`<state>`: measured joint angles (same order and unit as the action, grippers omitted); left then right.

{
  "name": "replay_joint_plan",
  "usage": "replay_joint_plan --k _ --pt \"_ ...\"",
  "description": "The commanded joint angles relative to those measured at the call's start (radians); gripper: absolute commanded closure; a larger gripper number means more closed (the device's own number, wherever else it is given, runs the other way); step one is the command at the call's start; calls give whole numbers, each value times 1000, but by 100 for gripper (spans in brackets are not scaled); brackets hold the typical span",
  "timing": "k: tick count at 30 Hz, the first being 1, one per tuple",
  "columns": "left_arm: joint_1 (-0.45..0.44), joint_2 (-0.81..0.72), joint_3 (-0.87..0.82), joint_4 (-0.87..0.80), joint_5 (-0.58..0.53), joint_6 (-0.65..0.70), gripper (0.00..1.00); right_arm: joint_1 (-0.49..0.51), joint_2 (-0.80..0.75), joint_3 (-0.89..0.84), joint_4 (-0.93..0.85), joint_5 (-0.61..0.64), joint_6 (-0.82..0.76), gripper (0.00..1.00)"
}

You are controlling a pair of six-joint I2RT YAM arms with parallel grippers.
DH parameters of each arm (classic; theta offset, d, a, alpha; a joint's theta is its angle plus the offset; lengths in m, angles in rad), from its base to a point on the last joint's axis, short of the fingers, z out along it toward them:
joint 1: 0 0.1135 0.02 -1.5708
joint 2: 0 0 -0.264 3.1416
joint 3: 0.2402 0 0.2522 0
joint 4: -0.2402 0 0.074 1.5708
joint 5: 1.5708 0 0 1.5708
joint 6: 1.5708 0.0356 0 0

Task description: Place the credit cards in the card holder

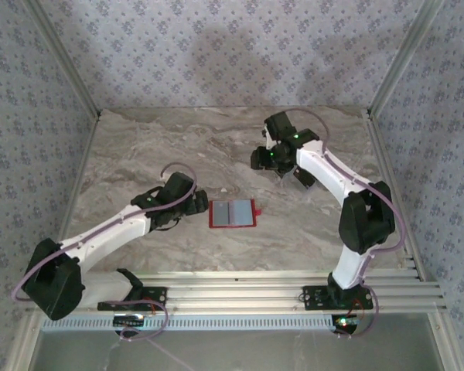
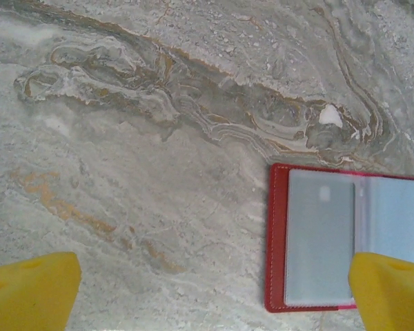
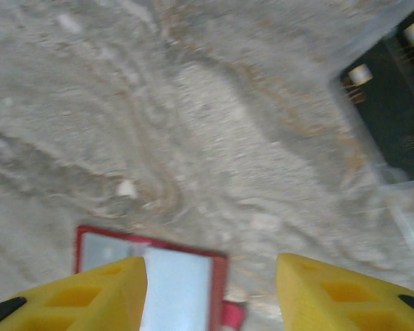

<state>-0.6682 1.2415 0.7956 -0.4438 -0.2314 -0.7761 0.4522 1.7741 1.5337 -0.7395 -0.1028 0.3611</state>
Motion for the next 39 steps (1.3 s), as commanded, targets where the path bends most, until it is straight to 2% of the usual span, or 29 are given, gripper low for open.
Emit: replay_joint_plan --k 1,9,18,33,39 --pt "26 47 48 2 24 2 0 -3 54 83 -102 135 -142 47" --pt "39 151 129 4 46 21 0 -4 212 228 -174 327 -273 52" --pt "43 185 146 -4 66 43 0 -3 341 311 -187 444 -334 56" --pt "59 209 126 27 85 46 0 -31 453 348 -190 485 -350 56" --pt "58 211 123 29 86 45 0 -30 448 331 -184 441 -339 60"
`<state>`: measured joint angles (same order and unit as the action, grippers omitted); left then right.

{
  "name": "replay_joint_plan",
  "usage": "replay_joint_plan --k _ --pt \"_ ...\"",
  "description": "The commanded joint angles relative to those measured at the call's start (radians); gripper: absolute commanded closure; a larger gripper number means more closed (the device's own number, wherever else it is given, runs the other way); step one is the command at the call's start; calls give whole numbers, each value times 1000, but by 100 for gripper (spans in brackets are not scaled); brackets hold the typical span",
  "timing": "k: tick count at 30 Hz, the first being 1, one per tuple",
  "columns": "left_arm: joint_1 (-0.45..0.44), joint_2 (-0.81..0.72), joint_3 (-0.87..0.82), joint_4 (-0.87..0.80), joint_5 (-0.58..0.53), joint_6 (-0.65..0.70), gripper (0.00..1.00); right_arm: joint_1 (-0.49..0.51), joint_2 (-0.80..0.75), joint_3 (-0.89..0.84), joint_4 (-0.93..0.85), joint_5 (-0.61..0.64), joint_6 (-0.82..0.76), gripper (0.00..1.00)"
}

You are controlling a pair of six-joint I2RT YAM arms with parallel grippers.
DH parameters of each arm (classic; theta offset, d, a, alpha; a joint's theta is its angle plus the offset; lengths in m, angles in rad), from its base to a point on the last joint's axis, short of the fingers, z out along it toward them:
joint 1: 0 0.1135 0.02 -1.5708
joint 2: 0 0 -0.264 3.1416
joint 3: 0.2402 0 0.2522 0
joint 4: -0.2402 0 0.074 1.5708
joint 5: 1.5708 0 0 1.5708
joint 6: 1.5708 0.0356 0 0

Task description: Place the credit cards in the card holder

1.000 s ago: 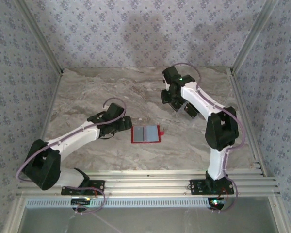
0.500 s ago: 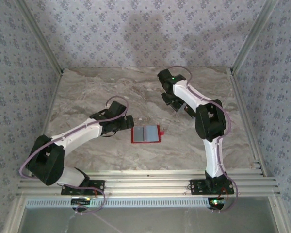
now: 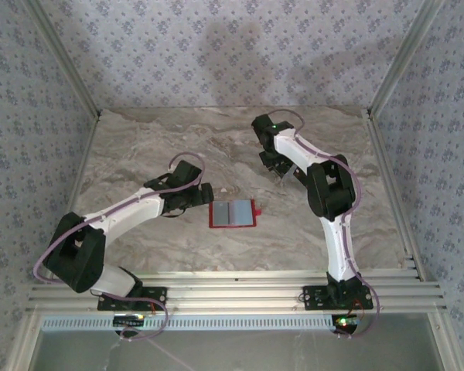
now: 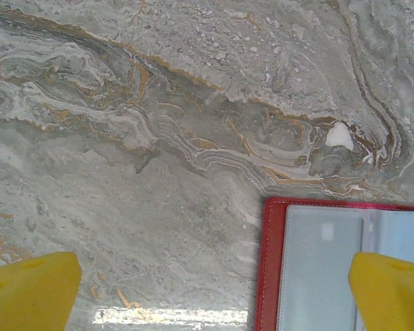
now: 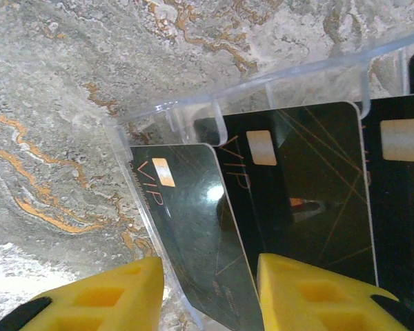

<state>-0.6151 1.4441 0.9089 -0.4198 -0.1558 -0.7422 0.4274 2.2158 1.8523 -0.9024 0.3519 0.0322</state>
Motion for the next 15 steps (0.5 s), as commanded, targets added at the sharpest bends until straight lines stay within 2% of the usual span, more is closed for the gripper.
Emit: replay_joint_plan --k 1,9,15 --pt "6 9 10 5 10 11 0 -5 3 10 -20 -21 -8 61" --pt "6 7 5 9 13 10 0 2 -34 -15 -18 -31 -1 69" --pt "6 4 1 14 17 8 0 -7 -48 -17 -24 -24 -8 71"
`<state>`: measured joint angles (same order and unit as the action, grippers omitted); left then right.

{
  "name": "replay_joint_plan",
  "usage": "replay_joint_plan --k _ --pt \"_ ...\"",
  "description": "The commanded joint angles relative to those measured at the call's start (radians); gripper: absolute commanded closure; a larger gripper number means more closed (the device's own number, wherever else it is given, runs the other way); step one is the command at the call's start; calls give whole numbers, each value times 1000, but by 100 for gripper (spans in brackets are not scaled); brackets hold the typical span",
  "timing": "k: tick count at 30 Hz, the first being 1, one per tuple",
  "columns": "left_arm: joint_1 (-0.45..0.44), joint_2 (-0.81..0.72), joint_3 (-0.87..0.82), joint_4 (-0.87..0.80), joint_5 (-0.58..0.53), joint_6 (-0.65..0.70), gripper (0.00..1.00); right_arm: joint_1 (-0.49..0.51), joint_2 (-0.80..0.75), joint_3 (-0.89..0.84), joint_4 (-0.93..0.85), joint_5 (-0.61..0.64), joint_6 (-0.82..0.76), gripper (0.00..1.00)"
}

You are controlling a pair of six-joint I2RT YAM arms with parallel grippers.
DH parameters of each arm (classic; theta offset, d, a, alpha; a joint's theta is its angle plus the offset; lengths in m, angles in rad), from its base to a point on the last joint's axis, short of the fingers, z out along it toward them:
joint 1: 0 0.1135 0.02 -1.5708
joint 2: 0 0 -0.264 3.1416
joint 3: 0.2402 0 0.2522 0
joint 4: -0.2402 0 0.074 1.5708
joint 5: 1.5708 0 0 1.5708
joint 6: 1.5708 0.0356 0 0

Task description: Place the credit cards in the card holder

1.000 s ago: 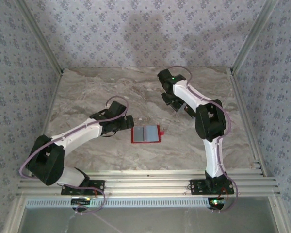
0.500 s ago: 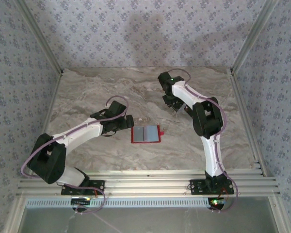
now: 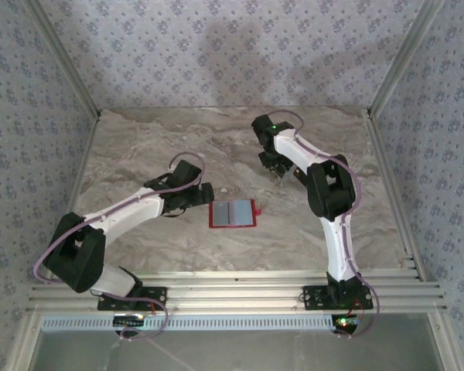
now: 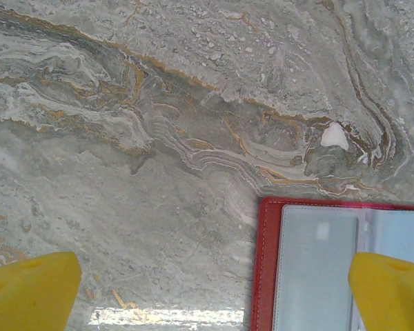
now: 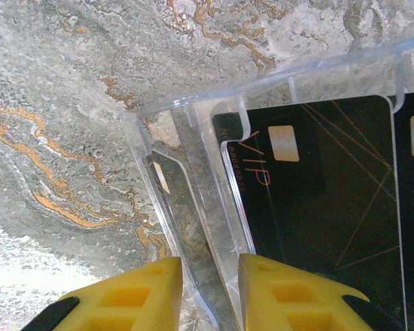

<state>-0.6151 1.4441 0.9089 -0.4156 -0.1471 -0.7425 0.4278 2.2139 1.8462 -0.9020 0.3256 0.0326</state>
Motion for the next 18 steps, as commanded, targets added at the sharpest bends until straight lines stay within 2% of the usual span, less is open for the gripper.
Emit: replay_joint_plan --k 1,18 --pt "6 5 1 10 9 9 0 -7 -48 -11 -26 4 -8 72" --pt "5 7 -8 23 20 0 0 -18 -74 -31 -24 -10 -10 80"
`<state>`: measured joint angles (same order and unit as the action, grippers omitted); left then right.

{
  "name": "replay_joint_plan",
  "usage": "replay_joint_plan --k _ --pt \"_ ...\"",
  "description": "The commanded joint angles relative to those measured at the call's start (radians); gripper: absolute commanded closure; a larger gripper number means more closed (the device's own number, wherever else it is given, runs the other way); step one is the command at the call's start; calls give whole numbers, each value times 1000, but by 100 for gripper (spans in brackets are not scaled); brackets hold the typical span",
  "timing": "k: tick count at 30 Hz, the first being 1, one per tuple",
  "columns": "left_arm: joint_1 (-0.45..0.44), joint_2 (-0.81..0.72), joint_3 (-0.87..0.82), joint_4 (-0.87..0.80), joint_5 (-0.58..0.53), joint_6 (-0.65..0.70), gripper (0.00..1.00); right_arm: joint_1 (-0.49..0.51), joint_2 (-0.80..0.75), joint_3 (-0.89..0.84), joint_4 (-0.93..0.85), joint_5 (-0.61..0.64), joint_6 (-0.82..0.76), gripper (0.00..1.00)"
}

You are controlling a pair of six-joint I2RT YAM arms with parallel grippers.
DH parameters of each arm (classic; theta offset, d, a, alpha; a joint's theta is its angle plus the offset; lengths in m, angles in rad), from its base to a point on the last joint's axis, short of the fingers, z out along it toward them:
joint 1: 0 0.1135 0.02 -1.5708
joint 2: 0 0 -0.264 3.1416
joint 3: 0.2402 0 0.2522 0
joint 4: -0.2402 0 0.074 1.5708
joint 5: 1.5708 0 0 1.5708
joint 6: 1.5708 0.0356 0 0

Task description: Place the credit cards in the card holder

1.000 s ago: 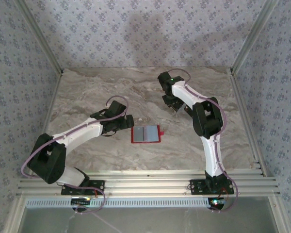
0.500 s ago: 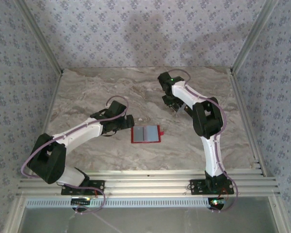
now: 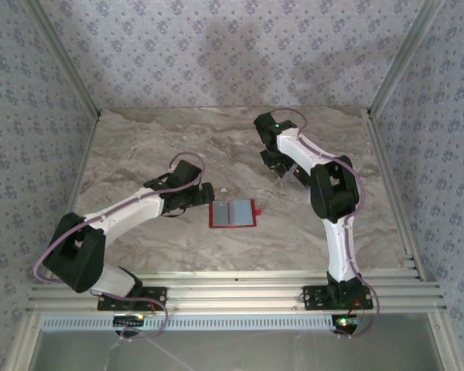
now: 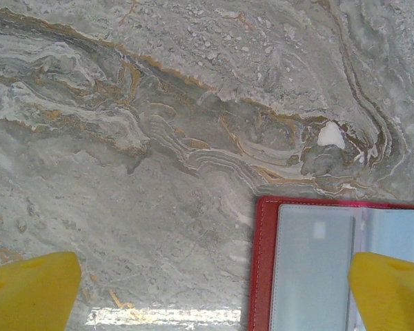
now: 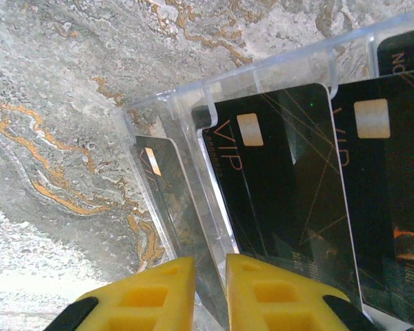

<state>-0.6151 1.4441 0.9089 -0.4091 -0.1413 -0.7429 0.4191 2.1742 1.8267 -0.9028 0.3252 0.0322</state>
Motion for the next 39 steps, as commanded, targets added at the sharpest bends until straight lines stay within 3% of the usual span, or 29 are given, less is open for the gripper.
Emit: replay_joint_plan --k 1,20,24,39 --pt "6 8 -8 17 15 2 0 -9 -34 -14 -21 -14 -9 80" --pt "6 23 -2 21 16 6 0 -16 -29 4 -16 -74 -43 93" --pt "6 22 -2 20 15 8 0 -17 -34 9 -15 -87 -60 100" --pt "6 14 -2 -10 13 33 0 -8 -141 47 -39 -142 -28 100"
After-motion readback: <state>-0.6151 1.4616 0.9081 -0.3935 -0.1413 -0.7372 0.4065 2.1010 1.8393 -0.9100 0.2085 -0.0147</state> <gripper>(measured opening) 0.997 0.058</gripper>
